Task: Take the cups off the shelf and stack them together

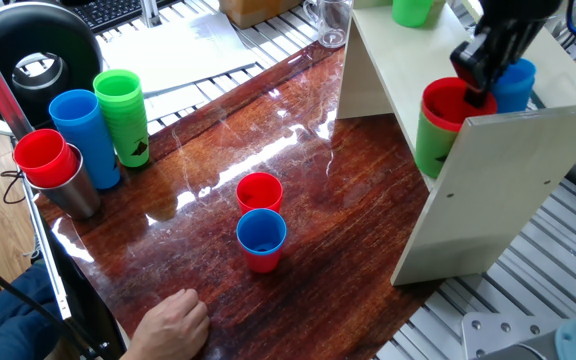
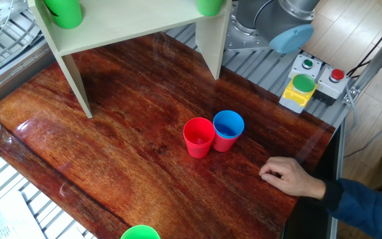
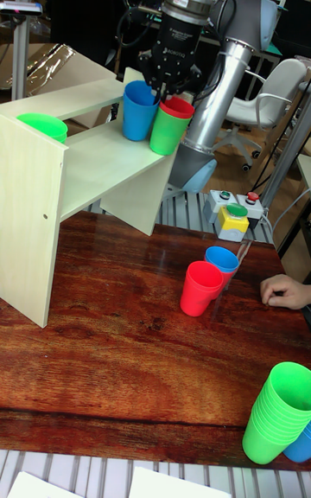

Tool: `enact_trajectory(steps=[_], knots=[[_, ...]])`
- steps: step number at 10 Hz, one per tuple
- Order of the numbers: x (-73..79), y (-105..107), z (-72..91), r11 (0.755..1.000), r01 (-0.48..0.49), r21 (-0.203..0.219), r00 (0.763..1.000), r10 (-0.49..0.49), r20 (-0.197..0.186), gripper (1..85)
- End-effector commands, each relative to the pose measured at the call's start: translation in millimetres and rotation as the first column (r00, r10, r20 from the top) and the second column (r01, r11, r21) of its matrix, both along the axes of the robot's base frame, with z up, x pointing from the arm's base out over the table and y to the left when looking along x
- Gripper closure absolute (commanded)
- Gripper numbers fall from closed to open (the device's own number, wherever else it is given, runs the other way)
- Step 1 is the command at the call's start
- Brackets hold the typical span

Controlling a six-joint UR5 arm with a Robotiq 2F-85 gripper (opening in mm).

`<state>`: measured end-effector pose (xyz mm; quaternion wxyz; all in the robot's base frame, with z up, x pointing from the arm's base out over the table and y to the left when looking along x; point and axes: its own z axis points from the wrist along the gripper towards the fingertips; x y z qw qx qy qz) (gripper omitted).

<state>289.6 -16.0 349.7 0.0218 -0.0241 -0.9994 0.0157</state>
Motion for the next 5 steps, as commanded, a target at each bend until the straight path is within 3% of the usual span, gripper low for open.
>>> enact_trajectory(steps=[1, 3, 5], knots=[[9.9, 20, 10.8, 0.999, -0.011, 0.03, 1.0, 0.011, -0.013, 84.3], [20.8, 38, 17.4, 0.998, -0.024, 0.053, 1.0, 0.025, -0.018, 84.3], [51.8, 64, 18.0, 0.99, -0.13, 0.054, 0.991, 0.128, 0.026, 84.3]])
